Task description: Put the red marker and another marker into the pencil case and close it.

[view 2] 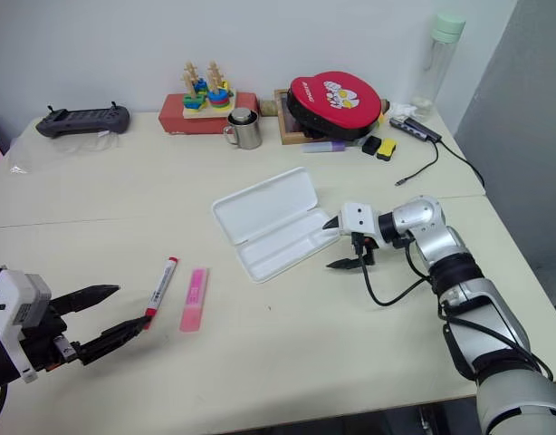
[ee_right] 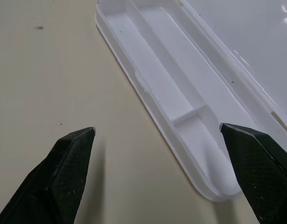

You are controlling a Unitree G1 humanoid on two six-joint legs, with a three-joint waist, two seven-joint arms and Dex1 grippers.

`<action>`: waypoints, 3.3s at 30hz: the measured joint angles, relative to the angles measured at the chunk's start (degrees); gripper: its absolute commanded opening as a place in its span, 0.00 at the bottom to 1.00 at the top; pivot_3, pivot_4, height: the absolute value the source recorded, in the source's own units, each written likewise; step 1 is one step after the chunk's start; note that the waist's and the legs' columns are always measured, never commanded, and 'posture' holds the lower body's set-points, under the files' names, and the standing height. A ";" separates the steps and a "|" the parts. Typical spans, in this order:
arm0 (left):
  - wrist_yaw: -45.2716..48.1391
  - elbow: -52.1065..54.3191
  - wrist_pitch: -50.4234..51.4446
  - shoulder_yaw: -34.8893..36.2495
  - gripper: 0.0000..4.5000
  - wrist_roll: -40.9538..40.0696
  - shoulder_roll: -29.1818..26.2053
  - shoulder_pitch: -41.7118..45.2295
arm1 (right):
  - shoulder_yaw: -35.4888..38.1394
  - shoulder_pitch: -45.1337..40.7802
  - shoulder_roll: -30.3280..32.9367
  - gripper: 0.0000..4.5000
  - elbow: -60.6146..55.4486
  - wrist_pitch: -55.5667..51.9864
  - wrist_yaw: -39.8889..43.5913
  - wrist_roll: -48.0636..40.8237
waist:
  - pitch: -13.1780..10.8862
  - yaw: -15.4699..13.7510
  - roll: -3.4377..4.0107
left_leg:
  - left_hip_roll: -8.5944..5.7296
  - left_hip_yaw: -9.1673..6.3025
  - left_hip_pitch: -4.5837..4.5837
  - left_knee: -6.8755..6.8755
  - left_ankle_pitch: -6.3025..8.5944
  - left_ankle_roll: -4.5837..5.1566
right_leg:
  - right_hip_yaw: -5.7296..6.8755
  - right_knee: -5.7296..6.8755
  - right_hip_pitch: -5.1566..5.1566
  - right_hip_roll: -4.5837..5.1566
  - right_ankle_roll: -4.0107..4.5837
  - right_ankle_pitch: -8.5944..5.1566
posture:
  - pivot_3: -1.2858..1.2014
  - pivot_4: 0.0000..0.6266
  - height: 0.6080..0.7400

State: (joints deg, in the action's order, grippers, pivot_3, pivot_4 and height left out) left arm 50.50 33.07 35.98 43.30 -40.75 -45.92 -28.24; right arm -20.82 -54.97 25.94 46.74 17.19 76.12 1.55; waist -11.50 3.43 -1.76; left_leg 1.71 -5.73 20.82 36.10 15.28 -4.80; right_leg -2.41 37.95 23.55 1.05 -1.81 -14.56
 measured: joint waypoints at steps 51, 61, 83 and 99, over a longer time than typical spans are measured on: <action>-8.41 1.88 1.01 -6.46 1.00 0.41 3.77 5.14 | -2.93 9.99 4.75 0.01 -33.22 -14.52 10.43 2.64 | -0.02 -0.51 0.04 | -0.01 -0.19 -0.02 0.03 -0.01 -0.01 | 0.12 0.09 -0.06 0.00 -0.01 0.01 | 0.52 0.24 1.00; -7.84 -0.23 0.94 -8.06 1.00 1.20 3.41 6.72 | -3.95 16.13 8.04 0.01 -47.25 -25.76 8.22 1.86 | -0.01 -0.29 0.03 | -0.01 -0.14 -0.05 0.09 -0.01 -0.02 | 0.08 0.11 -0.07 -0.01 -0.07 0.01 | 0.52 0.24 1.00; -6.10 -2.29 0.86 -9.27 1.00 2.90 2.87 8.83 | -8.80 19.64 8.25 0.58 -51.88 -33.85 0.86 5.58 | 0.01 -0.34 0.00 | -0.01 -0.14 -0.03 0.08 -0.01 -0.02 | 0.08 0.07 -0.06 -0.01 -0.08 0.01 | 0.52 0.24 1.00; -7.38 -4.39 3.15 -5.25 1.00 2.31 2.26 8.34 | 3.74 12.12 8.82 0.82 -61.28 -53.06 3.09 -14.24 | 0.02 -0.29 -0.03 | -0.01 -0.19 -0.02 0.08 -0.01 -0.01 | 0.12 0.07 -0.06 -0.01 -0.08 0.00 | 0.52 0.24 1.00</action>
State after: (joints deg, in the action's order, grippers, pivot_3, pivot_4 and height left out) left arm 43.12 28.67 39.13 38.05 -38.44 -43.66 -19.91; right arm -17.08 -42.85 34.76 -14.54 -35.86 79.21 -12.69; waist -11.48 3.14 -1.79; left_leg 1.70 -5.92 20.80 36.18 15.27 -4.82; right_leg -2.29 38.02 23.48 1.04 -1.89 -14.55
